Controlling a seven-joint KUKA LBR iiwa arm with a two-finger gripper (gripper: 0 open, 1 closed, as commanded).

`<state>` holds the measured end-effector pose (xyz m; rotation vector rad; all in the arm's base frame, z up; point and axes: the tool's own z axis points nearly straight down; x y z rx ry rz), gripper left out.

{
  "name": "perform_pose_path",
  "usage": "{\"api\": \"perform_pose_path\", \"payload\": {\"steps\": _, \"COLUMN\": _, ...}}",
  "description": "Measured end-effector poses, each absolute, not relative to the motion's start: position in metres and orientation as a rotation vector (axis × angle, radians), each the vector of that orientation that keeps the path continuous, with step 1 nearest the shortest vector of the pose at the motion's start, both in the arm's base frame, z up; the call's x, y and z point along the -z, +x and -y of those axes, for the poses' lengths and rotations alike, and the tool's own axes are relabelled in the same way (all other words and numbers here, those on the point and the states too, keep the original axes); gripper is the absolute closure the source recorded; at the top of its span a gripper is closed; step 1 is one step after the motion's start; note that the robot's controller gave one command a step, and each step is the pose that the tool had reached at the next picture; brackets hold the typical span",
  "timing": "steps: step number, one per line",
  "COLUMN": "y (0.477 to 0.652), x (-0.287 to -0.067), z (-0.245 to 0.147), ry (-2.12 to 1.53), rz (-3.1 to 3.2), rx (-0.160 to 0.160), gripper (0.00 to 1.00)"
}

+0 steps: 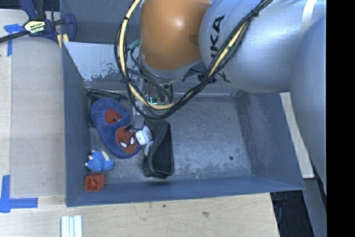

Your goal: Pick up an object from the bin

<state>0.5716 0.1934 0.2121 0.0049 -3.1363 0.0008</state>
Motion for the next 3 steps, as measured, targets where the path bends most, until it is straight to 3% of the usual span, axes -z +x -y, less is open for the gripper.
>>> {"api": "perform_pose_path", "payload": {"steps": 1, "y": 0.573, "x": -0.217, "z": -0.192, "ry": -0.001, "rz": 3.145, "rx": 0.001, "gripper": 1.00}}
{"api": "perform_pose_path", "payload": {"steps": 2, "y": 0.573, "x": -0.217, "z": -0.192, "ry": -0.002, "rz": 3.145, "rx": 0.001, "gripper": 0.00}}
{"api": "perform_pose_path", "payload": {"steps": 3, "y": 0.590, "x": -0.093, "z": -0.200, "ry": 0.130, "rz": 3.136, "rx": -0.002, "gripper": 0.00}}
